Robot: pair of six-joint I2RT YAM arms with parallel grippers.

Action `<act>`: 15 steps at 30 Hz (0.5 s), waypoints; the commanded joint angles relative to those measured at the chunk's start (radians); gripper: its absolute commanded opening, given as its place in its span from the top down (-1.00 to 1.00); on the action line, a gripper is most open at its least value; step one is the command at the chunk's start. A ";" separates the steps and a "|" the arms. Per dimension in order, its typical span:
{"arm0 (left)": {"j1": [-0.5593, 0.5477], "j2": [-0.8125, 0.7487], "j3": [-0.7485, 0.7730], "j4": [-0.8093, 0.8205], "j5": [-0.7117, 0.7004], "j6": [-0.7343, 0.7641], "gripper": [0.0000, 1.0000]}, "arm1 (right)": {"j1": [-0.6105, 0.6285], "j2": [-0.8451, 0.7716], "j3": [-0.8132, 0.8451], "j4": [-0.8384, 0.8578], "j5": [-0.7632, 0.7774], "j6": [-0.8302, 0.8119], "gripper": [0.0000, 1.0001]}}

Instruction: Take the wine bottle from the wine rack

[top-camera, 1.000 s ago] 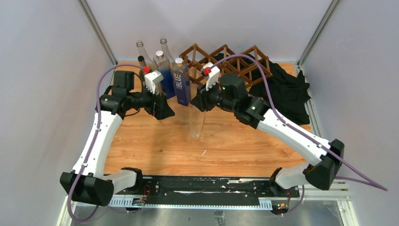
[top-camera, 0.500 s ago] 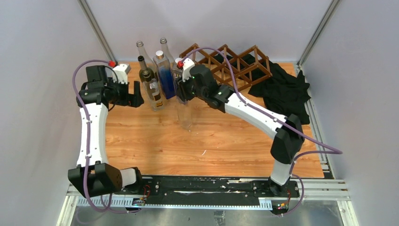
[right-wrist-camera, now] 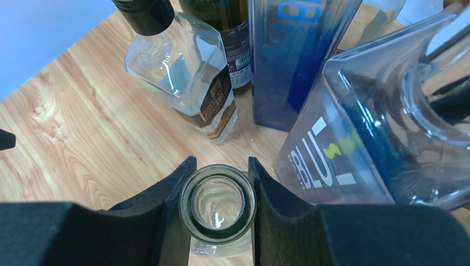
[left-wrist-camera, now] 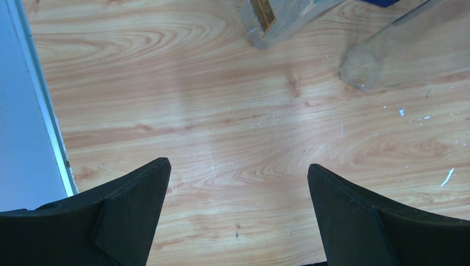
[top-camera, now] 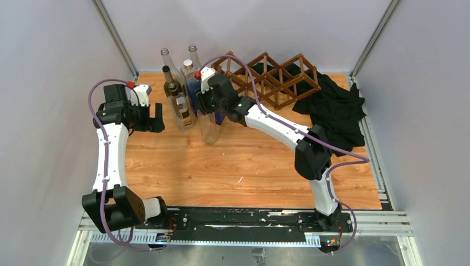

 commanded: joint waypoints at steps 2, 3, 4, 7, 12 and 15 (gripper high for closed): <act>0.006 -0.024 -0.019 0.045 -0.025 0.001 -1.00 | -0.005 0.019 0.045 0.122 0.021 -0.043 1.00; 0.006 -0.027 -0.020 0.045 -0.028 0.006 -1.00 | -0.005 0.020 0.035 0.130 0.021 -0.048 1.00; 0.006 -0.029 -0.021 0.045 -0.031 0.013 -1.00 | -0.005 0.020 0.028 0.163 0.021 -0.050 1.00; 0.006 -0.035 -0.021 0.045 -0.042 0.037 -1.00 | -0.005 0.024 0.003 0.195 0.021 -0.048 1.00; 0.005 -0.022 -0.018 0.045 -0.053 0.049 -1.00 | 0.005 0.023 -0.039 0.218 0.052 -0.057 0.75; 0.005 -0.012 -0.016 0.045 -0.042 0.041 -1.00 | 0.010 0.013 -0.054 0.211 0.069 -0.063 0.28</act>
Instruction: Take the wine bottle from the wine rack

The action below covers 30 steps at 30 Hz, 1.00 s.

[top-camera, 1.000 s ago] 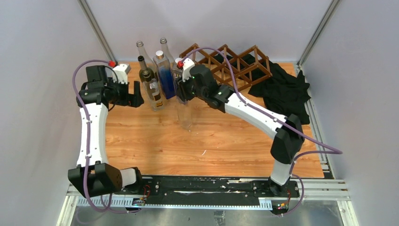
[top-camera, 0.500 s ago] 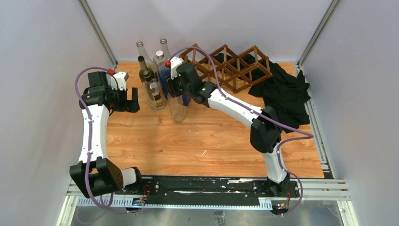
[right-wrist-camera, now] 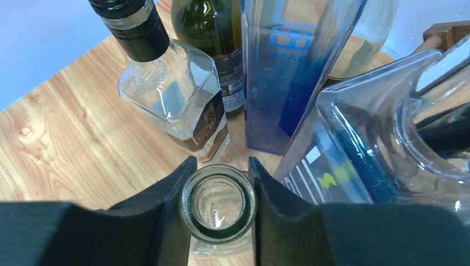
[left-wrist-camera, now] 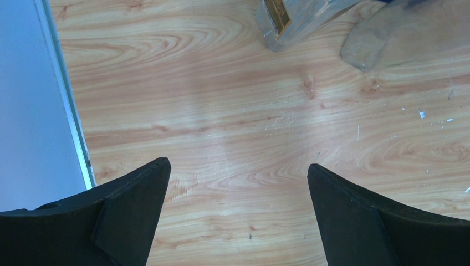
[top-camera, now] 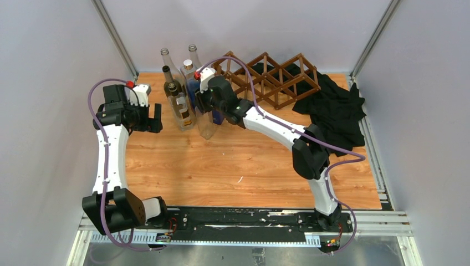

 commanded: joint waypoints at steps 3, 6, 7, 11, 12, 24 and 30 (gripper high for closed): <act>0.006 0.011 0.007 0.017 0.005 0.002 -1.00 | 0.019 -0.034 -0.037 0.058 0.068 -0.040 -0.27; 0.006 0.011 0.011 0.018 0.005 0.002 -1.00 | 0.026 -0.058 -0.042 0.049 0.076 -0.047 -0.73; 0.006 0.013 0.015 0.018 0.004 0.002 -1.00 | 0.028 -0.067 -0.041 0.042 0.077 -0.047 -0.81; 0.005 0.011 0.023 0.017 0.002 0.002 -1.00 | 0.037 -0.109 -0.031 0.010 0.072 -0.040 -0.88; 0.006 0.010 0.024 0.017 0.003 0.002 -1.00 | 0.039 -0.125 -0.035 0.008 0.069 -0.034 -0.89; 0.006 0.034 0.016 0.045 0.059 -0.023 -1.00 | 0.049 -0.393 -0.190 -0.120 -0.031 0.089 -0.94; 0.006 0.075 -0.088 0.191 0.145 -0.071 -1.00 | 0.042 -0.687 -0.561 -0.130 0.207 0.107 -0.98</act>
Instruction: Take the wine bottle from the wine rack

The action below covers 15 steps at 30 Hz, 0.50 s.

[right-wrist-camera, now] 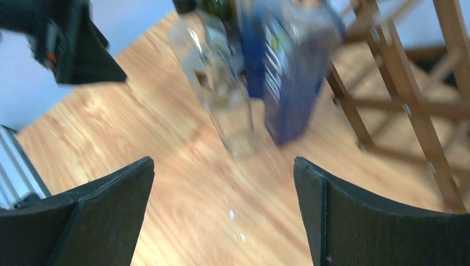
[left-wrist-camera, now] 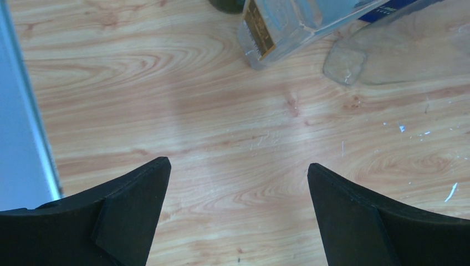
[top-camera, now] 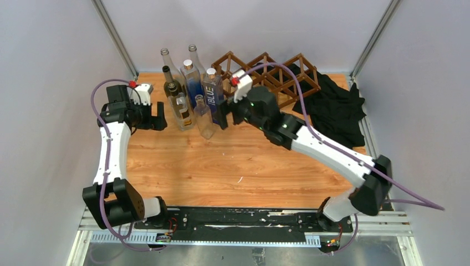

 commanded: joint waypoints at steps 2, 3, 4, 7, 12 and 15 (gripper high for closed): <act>0.005 0.038 -0.111 0.194 0.099 -0.052 -1.00 | -0.029 -0.240 -0.286 -0.060 0.255 0.053 -0.99; 0.005 0.039 -0.143 0.243 0.109 -0.059 -1.00 | -0.062 -0.284 -0.336 -0.071 0.293 0.073 -1.00; 0.005 0.036 -0.177 0.298 0.115 -0.068 -1.00 | -0.102 -0.325 -0.380 -0.084 0.313 0.100 -1.00; 0.005 0.011 -0.302 0.482 0.133 -0.100 -1.00 | -0.252 -0.419 -0.483 -0.150 0.370 0.201 -1.00; -0.004 -0.069 -0.545 0.835 0.175 -0.147 -1.00 | -0.424 -0.534 -0.642 -0.196 0.685 0.336 -1.00; -0.052 -0.090 -0.621 0.967 0.134 -0.147 -1.00 | -0.458 -0.591 -0.769 -0.082 0.822 0.324 -1.00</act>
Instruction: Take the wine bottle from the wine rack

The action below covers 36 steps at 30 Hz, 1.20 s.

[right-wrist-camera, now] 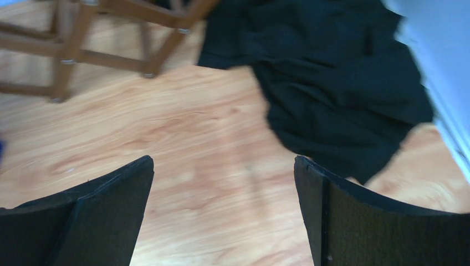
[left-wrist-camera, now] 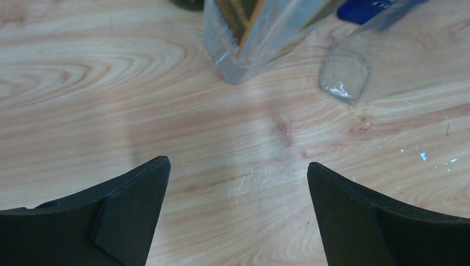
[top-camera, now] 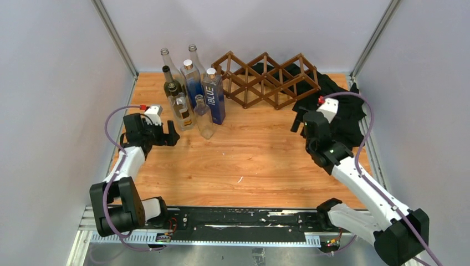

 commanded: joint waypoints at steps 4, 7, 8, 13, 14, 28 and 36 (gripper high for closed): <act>-0.104 -0.047 -0.147 0.485 -0.045 -0.065 -1.00 | -0.095 -0.066 -0.242 0.186 0.440 0.063 -1.00; -0.140 -0.032 -0.218 0.661 -0.058 -0.083 -1.00 | -0.169 -0.025 -0.269 0.184 0.462 0.112 -1.00; -0.157 -0.020 -0.240 0.739 -0.058 -0.077 -1.00 | -0.193 -0.012 -0.288 0.186 0.472 0.147 -1.00; -0.191 0.045 -0.277 0.826 -0.100 -0.007 -1.00 | -0.265 -0.011 -0.449 0.459 0.474 0.097 -1.00; -0.191 0.061 -0.283 0.844 -0.100 -0.008 -1.00 | -0.277 -0.002 -0.481 0.515 0.455 0.067 -1.00; -0.193 0.093 -0.454 1.174 -0.229 -0.061 -1.00 | -0.294 0.245 -0.518 0.880 0.332 -0.288 -1.00; -0.210 0.159 -0.486 1.307 -0.234 -0.058 -1.00 | -0.309 0.339 -0.572 1.143 0.022 -0.483 -0.88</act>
